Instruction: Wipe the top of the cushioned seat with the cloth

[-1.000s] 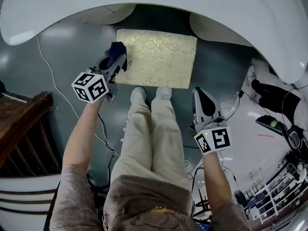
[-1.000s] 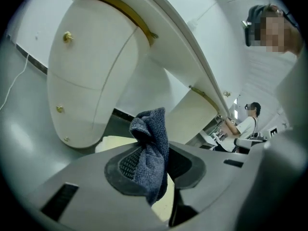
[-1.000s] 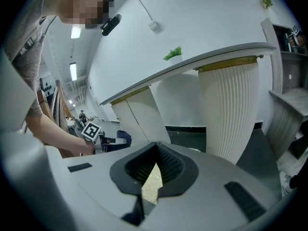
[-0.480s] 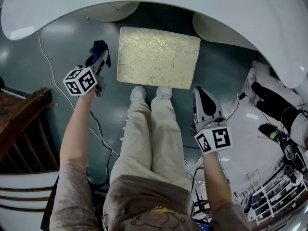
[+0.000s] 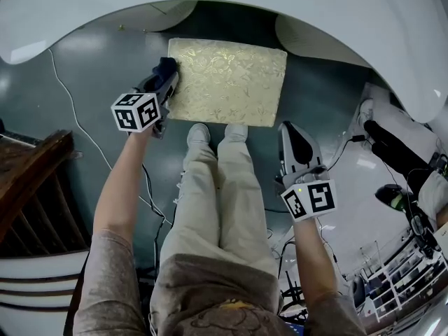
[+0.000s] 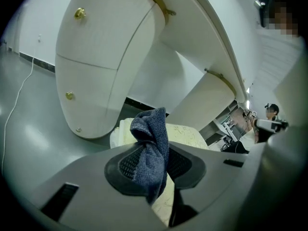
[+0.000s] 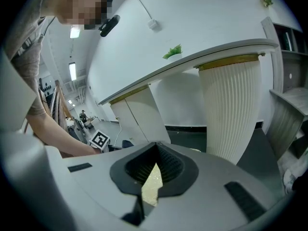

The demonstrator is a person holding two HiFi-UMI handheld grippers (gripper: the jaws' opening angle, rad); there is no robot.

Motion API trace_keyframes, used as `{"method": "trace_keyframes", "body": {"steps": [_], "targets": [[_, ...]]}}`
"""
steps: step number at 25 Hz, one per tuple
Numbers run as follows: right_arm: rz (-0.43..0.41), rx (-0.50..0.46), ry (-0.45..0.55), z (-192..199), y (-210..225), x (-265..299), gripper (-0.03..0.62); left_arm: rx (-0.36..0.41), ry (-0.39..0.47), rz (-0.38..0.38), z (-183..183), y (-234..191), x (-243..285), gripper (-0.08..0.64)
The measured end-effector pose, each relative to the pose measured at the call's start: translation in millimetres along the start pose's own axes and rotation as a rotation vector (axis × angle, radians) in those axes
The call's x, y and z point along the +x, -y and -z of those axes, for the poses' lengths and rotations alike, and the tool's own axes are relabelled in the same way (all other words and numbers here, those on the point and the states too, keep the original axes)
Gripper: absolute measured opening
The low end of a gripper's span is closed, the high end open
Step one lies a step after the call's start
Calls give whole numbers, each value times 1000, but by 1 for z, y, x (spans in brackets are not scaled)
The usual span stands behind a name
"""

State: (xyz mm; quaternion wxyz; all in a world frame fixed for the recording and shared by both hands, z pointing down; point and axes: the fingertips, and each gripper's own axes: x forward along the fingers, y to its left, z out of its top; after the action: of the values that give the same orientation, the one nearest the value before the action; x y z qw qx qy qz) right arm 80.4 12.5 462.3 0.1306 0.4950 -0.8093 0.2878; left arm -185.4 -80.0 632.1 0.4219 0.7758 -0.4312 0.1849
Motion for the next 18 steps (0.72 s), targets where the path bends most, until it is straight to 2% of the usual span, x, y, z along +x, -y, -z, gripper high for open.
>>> {"method": "trace_keyframes", "body": {"steps": [11, 18], "targets": [[27, 15, 5, 3, 9, -12, 5, 60, -68, 143, 15, 76, 44, 100], [53, 30, 13, 2, 38, -28, 5, 67, -87, 196, 19, 126, 82, 100]]}}
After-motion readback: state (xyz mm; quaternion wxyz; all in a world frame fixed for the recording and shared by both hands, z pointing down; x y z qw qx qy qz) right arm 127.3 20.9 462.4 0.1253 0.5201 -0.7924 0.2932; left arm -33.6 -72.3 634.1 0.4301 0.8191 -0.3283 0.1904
